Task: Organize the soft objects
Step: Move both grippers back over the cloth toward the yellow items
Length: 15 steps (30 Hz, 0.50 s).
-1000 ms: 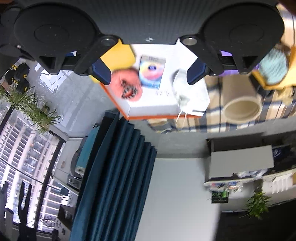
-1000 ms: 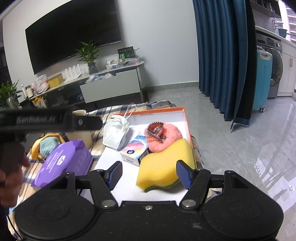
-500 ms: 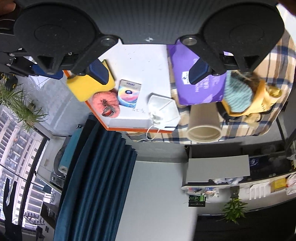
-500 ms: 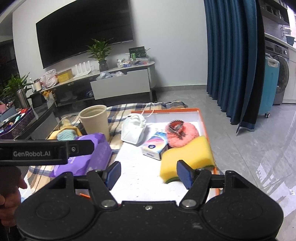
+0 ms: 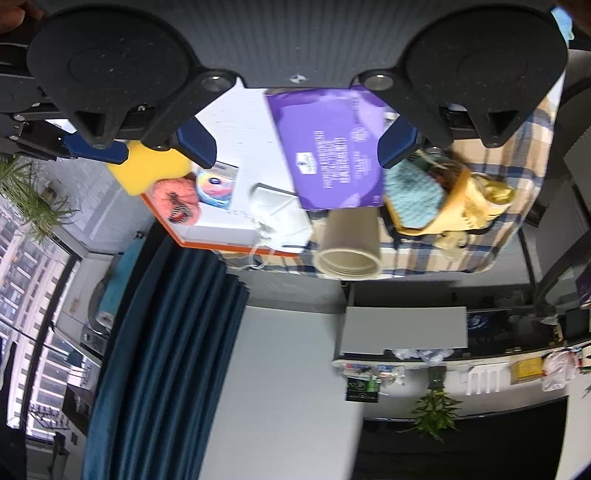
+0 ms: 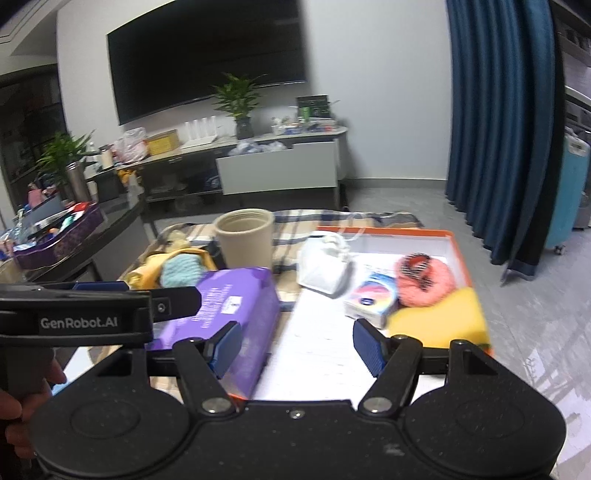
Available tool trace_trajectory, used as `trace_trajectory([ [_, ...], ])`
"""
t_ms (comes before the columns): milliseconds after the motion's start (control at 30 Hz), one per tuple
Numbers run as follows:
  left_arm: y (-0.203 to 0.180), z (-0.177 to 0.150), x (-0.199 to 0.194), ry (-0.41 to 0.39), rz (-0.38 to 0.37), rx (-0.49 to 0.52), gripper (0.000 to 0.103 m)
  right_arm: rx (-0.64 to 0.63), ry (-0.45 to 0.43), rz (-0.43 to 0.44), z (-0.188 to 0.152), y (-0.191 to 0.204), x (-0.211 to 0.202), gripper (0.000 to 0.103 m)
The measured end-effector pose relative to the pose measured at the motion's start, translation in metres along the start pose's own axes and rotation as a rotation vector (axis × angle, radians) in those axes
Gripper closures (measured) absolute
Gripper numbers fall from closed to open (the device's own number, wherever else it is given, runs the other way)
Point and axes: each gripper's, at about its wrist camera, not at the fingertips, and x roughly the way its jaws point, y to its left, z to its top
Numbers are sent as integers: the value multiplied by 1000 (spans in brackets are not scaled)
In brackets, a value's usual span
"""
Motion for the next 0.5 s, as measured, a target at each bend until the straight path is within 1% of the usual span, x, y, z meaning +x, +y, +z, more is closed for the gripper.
trace_trajectory([
  [300,40,-6,-16,-22,70,-53,6,-46,23,80,1,42,21,24],
  [500,71,-12,-22,-23,126,-110,6,-83,39,134,2,67,36,24],
])
